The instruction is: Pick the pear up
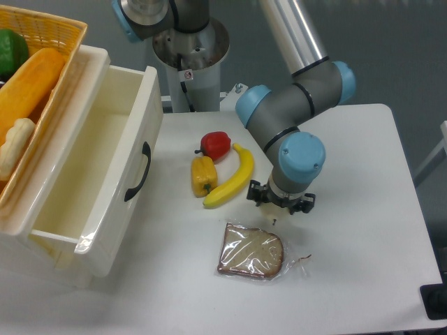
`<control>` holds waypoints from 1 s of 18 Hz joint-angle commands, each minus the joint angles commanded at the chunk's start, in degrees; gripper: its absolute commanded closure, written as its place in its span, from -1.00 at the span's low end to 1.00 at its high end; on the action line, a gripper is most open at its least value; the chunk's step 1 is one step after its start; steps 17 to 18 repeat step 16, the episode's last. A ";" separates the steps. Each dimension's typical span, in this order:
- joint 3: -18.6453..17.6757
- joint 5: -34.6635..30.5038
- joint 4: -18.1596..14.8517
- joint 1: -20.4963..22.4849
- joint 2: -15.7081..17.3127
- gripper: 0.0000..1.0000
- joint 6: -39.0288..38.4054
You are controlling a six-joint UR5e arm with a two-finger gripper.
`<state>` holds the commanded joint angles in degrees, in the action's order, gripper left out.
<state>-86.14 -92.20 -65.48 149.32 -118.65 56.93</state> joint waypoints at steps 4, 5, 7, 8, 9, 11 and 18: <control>3.86 -0.26 -0.09 1.76 -0.88 0.91 3.44; 5.00 -0.26 -0.09 2.29 -1.31 0.90 6.76; 7.20 -0.44 -0.35 2.99 -1.76 0.85 12.05; 8.34 -0.52 -0.61 3.43 -2.02 0.85 12.94; 9.83 -0.44 -1.14 3.61 -2.54 0.86 13.21; 13.35 -0.52 -6.04 3.61 -3.77 0.88 13.39; 13.98 -0.17 -6.85 3.87 -2.73 0.87 14.17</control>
